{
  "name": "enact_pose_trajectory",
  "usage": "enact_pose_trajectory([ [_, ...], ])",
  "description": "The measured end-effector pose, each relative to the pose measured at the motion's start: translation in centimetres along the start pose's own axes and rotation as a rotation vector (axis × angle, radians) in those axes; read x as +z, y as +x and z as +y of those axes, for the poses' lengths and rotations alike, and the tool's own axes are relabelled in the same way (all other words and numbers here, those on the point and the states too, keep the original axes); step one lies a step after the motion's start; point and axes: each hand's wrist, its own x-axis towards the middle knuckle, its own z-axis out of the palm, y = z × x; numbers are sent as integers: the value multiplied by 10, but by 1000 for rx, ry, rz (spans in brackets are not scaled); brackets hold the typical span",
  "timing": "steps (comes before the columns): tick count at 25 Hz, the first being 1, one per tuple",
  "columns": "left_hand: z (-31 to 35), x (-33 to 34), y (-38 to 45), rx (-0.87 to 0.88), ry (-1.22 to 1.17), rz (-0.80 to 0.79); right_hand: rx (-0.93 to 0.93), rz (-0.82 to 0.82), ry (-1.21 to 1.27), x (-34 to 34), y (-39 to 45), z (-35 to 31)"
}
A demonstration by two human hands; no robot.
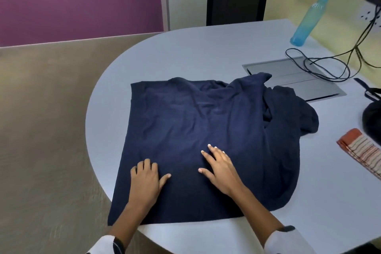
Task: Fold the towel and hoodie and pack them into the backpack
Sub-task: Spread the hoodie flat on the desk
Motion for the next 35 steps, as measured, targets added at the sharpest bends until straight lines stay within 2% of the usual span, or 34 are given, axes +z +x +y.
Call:
enact_pose_trajectory([
  [2, -5, 2, 26, 136, -47, 32, -15, -49, -113, 4, 10, -1],
  [4, -19, 10, 45, 217, -41, -6, -74, -42, -235, 17, 6, -4],
  [6, -32, 18, 49, 185, -20, -13, -163, 111, -160, 27, 6, -6],
  [8, -40, 20, 48, 75, -17, -75, -262, 318, -98, 26, 27, -2],
  [10, -35, 13, 52, -11, 26, -90, -226, 380, -112, 18, 60, 2],
  [13, -29, -1, 89, -41, 26, 96, -106, 159, -184, 11, 105, -1],
  [15, -26, -2, 124, 27, -49, 183, -120, 81, -224, 24, 114, -7],
  [16, -25, 1, 143, 96, -93, 184, -136, 68, -235, 31, 114, -12],
  [18, -26, 9, 174, 176, -170, 87, -190, 111, -238, 40, 114, -17],
  [20, -35, 22, 189, 111, -191, 31, -238, 179, -221, 32, 128, -7],
  [22, -50, 35, 187, 22, -127, 60, -138, 255, -201, 17, 153, 18],
  [24, -62, 38, 183, 3, -79, 64, 25, 217, -215, 4, 171, 37],
  [26, -71, 37, 186, 14, -57, 71, 107, 131, -234, 6, 174, 39],
  [29, -77, 35, 195, 22, -82, 57, 102, 4, -54, -2, 172, 27],
  [31, -81, 33, 197, 27, -92, 12, 118, -36, 287, -28, 170, 36],
  [32, -82, 32, 199, 18, -96, -20, 124, 49, 477, -44, 165, 46],
  [33, -78, 27, 201, -10, -104, -62, 141, 231, 580, -60, 153, 60],
  [35, -62, 16, 207, -116, -100, -135, 214, 596, 529, -85, 126, 96],
])
